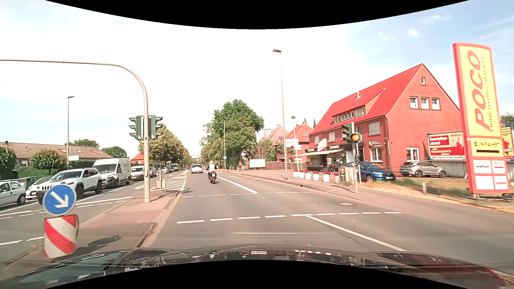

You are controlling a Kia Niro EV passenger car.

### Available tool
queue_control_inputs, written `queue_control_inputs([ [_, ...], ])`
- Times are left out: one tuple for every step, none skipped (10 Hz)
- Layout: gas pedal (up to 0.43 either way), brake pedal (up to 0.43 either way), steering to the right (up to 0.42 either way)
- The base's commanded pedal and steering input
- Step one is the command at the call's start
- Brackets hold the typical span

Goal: Follow the waypoints while adhering to traffic rules and regulations

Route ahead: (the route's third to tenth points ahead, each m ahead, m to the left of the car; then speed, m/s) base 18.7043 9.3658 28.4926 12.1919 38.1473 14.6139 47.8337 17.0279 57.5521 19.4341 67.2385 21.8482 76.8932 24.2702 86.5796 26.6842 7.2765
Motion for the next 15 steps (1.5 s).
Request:
queue_control_inputs([
  [0.228, 0.000, -0.137],
  [0.240, 0.000, -0.124],
  [0.240, 0.000, -0.115],
  [0.240, 0.000, -0.109],
  [0.240, 0.000, -0.106],
  [0.240, 0.000, -0.105],
  [0.240, 0.000, -0.105],
  [0.240, 0.000, -0.104],
  [0.240, 0.000, -0.101],
  [0.240, 0.000, -0.094],
  [0.240, 0.000, -0.083],
  [0.228, 0.000, -0.076],
  [0.228, 0.000, -0.068],
  [0.228, 0.000, -0.064],
  [0.228, 0.000, -0.062],
])
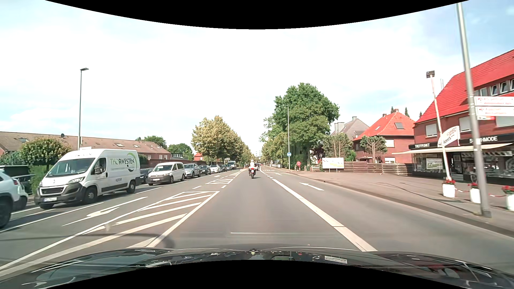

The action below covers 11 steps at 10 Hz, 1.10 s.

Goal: Follow the waypoints while adhering to traffic rules and regulations

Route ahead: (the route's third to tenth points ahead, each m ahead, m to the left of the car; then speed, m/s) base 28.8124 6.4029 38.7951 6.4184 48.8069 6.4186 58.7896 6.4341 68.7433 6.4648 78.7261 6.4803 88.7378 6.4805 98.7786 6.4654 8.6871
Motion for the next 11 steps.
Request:
queue_control_inputs([
  [0.228, 0.000, -0.059],
  [0.228, 0.000, -0.054],
  [0.228, 0.000, -0.047],
  [0.228, 0.000, -0.036],
  [0.228, 0.000, -0.029],
  [0.228, 0.000, -0.025],
  [0.228, 0.000, -0.021],
  [0.228, 0.000, -0.019],
  [0.228, 0.000, -0.016],
  [0.228, 0.000, -0.009],
  [0.228, 0.000, -0.004],
])
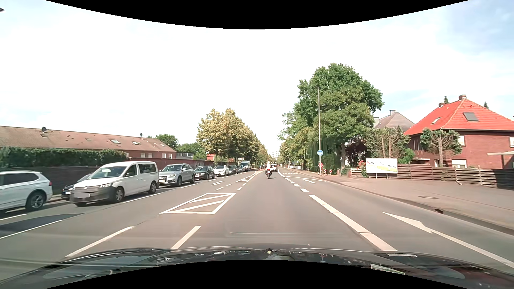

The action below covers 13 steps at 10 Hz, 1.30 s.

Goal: Follow the waypoints while adhering to traffic rules and regulations

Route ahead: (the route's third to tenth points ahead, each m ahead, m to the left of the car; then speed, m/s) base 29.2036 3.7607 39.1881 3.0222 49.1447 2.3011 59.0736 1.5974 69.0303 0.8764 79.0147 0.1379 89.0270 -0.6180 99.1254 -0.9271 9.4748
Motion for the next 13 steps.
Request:
queue_control_inputs([
  [0.220, 0.000, -0.004],
  [0.220, 0.000, -0.004],
  [0.220, 0.000, -0.002],
  [0.197, 0.000, 0.003],
  [0.197, 0.000, 0.003],
  [0.197, 0.000, 0.005],
  [0.197, 0.000, 0.007],
  [0.197, 0.000, 0.007],
  [0.189, 0.000, 0.007],
  [0.189, 0.000, 0.007],
  [0.189, 0.000, 0.007],
  [0.189, 0.000, 0.007],
  [0.189, 0.000, 0.006],
])
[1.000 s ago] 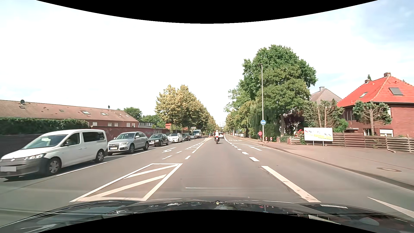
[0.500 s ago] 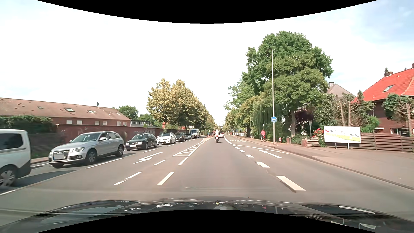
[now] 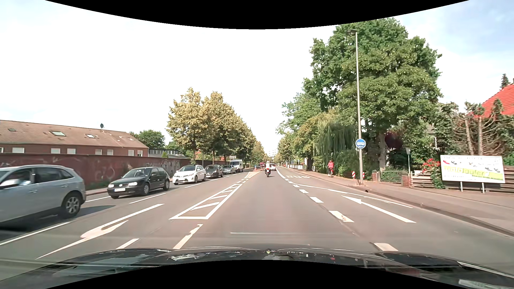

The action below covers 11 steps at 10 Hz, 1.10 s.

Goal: Follow the waypoints while adhering to traffic rules and regulations

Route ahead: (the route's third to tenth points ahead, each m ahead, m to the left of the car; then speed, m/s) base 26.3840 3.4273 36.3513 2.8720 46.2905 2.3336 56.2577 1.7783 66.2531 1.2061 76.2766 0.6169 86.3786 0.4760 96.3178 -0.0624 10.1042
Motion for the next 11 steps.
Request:
queue_control_inputs([
  [0.189, 0.000, 0.007],
  [0.189, 0.000, 0.007],
  [0.189, 0.000, 0.007],
  [0.189, 0.000, 0.006],
  [0.177, 0.000, 0.006],
  [0.169, 0.000, 0.006],
  [0.157, 0.000, 0.006],
  [0.157, 0.000, 0.006],
  [0.157, 0.000, 0.006],
  [0.157, 0.000, 0.006],
  [0.157, 0.000, 0.006],
])
